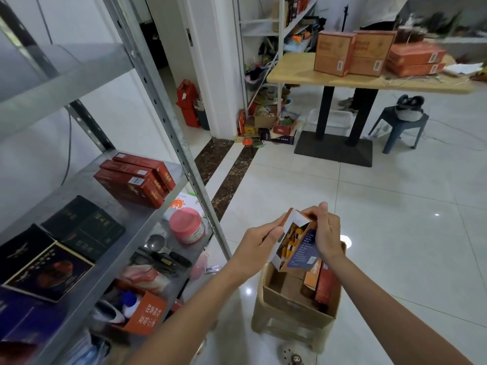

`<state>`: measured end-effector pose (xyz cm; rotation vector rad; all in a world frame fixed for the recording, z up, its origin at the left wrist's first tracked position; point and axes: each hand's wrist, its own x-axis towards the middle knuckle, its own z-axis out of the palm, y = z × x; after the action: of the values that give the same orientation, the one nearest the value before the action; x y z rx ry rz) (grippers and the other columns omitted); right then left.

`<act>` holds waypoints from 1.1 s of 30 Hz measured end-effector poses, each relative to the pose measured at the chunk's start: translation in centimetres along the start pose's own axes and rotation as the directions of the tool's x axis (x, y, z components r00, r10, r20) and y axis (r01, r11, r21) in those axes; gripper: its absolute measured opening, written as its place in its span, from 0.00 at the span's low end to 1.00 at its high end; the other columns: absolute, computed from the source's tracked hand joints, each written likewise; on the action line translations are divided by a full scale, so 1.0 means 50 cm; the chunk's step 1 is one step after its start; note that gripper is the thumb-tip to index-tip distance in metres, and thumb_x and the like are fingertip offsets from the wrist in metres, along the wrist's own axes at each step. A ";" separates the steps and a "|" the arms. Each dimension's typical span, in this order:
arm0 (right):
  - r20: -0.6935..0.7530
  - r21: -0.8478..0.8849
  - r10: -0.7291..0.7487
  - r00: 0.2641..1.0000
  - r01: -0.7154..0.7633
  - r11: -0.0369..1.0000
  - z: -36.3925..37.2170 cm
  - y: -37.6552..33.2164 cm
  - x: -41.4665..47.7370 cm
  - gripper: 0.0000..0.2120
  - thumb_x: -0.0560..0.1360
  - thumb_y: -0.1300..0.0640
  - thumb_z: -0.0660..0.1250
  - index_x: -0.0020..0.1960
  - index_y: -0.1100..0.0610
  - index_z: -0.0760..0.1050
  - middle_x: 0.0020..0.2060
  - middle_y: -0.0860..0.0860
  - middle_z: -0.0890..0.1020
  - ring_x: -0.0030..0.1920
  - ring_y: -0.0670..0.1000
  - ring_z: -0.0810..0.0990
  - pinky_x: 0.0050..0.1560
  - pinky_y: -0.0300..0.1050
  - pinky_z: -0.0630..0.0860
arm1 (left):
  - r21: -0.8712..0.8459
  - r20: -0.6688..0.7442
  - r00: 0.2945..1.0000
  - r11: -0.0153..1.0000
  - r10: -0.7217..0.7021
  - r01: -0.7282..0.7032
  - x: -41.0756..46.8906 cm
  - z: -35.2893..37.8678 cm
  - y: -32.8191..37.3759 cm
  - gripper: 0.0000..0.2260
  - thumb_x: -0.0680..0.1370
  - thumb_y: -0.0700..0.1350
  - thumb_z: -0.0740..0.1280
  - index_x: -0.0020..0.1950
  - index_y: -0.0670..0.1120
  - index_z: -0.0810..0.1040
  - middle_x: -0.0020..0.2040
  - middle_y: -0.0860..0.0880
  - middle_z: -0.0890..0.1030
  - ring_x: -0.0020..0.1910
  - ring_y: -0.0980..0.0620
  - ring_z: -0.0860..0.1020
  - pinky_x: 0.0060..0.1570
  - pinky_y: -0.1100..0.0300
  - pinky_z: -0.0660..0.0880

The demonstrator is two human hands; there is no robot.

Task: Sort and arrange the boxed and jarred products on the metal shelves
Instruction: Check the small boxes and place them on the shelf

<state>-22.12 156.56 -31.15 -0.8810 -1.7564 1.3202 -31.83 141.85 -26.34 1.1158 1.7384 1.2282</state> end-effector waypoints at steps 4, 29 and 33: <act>-0.034 0.031 0.007 0.999 -0.006 1.000 0.014 -0.006 0.006 0.37 0.69 0.22 0.45 0.37 0.50 0.79 0.35 0.47 0.81 0.38 0.49 0.81 0.45 0.40 0.74 | 0.119 -0.072 0.997 0.993 0.027 -0.019 -0.005 0.007 0.005 0.20 0.84 0.47 0.56 0.76 0.49 0.65 0.52 0.52 0.81 0.54 0.57 0.79 0.45 0.66 0.79; 0.486 -0.130 0.138 0.863 -0.085 0.988 0.054 -0.061 0.016 0.16 0.79 0.39 0.52 0.48 0.48 0.72 0.42 0.47 0.80 0.44 0.50 0.80 0.48 0.42 0.74 | 0.555 -0.238 0.954 0.832 0.180 -0.018 -0.007 -0.048 -0.024 0.24 0.83 0.49 0.59 0.78 0.52 0.58 0.64 0.47 0.73 0.60 0.51 0.73 0.57 0.50 0.76; 0.792 -0.068 0.145 0.592 -0.151 0.986 0.010 -0.034 0.032 0.32 0.72 0.47 0.73 0.71 0.43 0.60 0.56 0.44 0.80 0.55 0.49 0.83 0.44 0.39 0.80 | 0.036 -0.142 0.988 0.997 -0.058 0.064 0.010 -0.100 -0.027 0.22 0.81 0.44 0.63 0.75 0.50 0.66 0.60 0.46 0.78 0.57 0.49 0.80 0.55 0.48 0.80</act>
<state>-23.43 157.31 -29.32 -0.4235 -2.3720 2.0457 -36.86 140.43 -26.23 1.0123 1.8968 1.2657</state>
